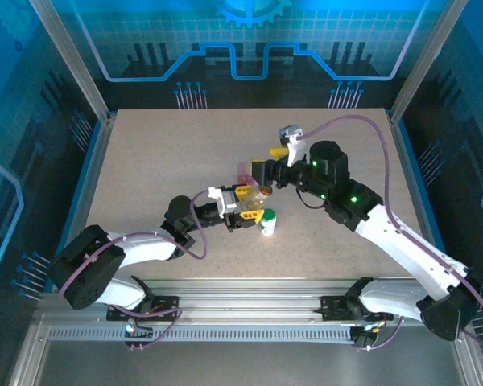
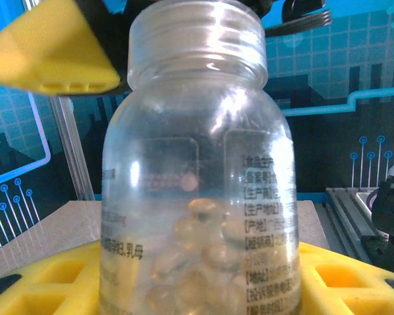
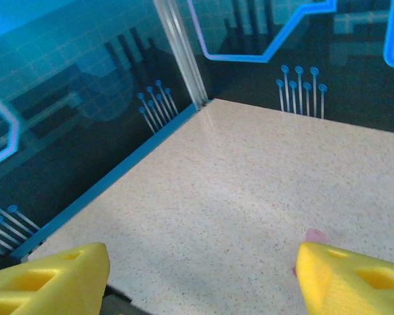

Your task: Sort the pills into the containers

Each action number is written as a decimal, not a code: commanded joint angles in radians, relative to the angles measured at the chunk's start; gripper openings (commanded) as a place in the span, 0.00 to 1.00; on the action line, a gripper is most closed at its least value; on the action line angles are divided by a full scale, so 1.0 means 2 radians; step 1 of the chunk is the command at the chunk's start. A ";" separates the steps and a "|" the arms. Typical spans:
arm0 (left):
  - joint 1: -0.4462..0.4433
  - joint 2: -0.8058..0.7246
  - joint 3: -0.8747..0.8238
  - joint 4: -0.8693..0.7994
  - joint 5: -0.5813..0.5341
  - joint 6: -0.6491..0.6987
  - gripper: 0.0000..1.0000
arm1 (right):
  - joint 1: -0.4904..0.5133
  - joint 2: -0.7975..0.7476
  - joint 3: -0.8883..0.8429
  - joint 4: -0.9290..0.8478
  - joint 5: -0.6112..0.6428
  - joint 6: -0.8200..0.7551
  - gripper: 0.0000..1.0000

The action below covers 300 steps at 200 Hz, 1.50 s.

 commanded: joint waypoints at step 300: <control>0.005 -0.011 -0.006 0.039 0.004 0.007 0.00 | -0.037 -0.028 -0.036 -0.065 -0.213 -0.142 0.16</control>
